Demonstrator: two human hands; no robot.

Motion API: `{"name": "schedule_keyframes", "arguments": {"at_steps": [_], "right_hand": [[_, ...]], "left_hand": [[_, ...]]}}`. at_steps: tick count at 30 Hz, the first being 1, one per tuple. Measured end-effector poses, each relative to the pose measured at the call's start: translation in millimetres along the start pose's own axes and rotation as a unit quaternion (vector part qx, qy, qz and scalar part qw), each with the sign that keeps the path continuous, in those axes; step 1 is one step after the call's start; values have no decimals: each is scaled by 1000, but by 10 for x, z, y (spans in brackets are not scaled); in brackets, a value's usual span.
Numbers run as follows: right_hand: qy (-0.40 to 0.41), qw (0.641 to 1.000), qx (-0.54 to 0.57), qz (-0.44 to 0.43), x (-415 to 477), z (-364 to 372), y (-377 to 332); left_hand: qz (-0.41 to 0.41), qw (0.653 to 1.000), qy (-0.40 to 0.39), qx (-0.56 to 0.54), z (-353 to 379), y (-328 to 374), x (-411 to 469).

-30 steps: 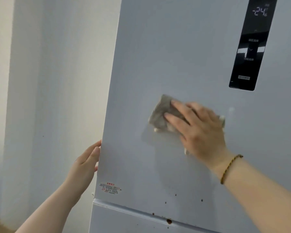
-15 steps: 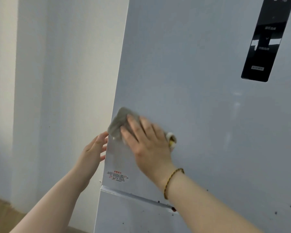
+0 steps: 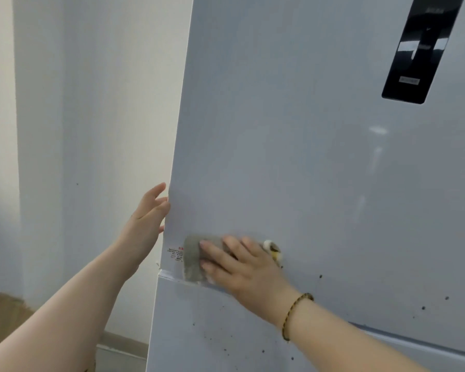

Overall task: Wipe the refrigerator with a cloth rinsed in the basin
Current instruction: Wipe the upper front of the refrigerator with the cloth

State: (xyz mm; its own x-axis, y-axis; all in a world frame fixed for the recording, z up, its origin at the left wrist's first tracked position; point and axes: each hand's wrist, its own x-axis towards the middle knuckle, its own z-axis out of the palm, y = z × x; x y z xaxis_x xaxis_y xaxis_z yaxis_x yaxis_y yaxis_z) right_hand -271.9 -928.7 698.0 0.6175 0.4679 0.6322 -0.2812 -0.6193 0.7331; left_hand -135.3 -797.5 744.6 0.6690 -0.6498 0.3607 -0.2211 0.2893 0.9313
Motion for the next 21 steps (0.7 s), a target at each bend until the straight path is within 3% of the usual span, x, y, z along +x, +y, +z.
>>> {"name": "schedule_keyframes", "arguments": {"at_steps": [5,7,15,19,21], "right_hand": [[52,985,-42,160,-25,-385,739],[60,981,-62,174,-153,-384,685],[-43,996,-45,60,-853,-219,-22],[-58,998,-27,-28,-875,-300,128],[-31,999,-34,-19,-766,-394,377]], "left_hand": [[10,999,4,32,81,-60,-34],[8,1000,14,26,131,-70,-51],[9,999,30,17,168,-91,-67],[10,999,35,23,166,-87,-69],[4,999,42,23,179,-96,-75]]}}
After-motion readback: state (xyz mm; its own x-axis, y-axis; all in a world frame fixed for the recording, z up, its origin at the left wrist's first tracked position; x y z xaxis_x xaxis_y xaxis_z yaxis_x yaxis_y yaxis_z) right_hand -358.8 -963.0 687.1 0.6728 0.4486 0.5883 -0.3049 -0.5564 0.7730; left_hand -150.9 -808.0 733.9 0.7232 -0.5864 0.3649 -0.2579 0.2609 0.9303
